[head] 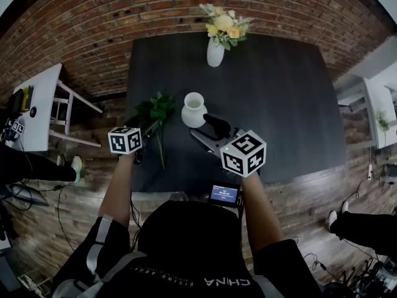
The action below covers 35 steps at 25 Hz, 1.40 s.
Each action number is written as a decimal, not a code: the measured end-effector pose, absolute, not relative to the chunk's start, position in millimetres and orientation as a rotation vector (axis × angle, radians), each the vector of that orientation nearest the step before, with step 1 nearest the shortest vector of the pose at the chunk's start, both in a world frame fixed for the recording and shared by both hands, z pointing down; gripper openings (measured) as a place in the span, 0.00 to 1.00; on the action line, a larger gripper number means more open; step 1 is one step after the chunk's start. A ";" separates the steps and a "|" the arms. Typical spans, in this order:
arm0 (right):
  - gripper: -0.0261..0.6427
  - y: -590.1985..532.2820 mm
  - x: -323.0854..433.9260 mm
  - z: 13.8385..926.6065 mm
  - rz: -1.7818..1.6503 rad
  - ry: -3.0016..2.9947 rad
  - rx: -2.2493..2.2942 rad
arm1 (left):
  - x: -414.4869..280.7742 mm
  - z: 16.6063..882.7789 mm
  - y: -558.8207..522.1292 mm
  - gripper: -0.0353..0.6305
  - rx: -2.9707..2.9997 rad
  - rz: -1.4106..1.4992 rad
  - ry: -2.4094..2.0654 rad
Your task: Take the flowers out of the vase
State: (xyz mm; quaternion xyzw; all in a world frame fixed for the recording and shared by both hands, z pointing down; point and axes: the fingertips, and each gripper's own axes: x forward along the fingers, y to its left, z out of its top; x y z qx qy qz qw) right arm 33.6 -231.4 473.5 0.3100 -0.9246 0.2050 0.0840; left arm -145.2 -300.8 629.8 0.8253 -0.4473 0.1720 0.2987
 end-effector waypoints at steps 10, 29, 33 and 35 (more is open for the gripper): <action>0.41 -233.8 39.3 477.0 0.598 -2.720 0.980 | -165.4 558.4 -267.0 0.54 2.309 0.301 -1.307; 0.05 -216.9 91.1 499.8 0.609 -2.599 1.104 | -35.6 472.0 -220.9 0.06 2.659 -0.076 -0.926; 0.05 -210.2 106.4 502.4 0.599 -2.611 1.068 | -14.3 474.0 -208.4 0.06 2.646 -0.056 -0.929; 0.05 -204.7 111.2 506.3 0.588 -2.609 1.050 | -6.9 480.3 -200.0 0.06 2.640 -0.041 -0.927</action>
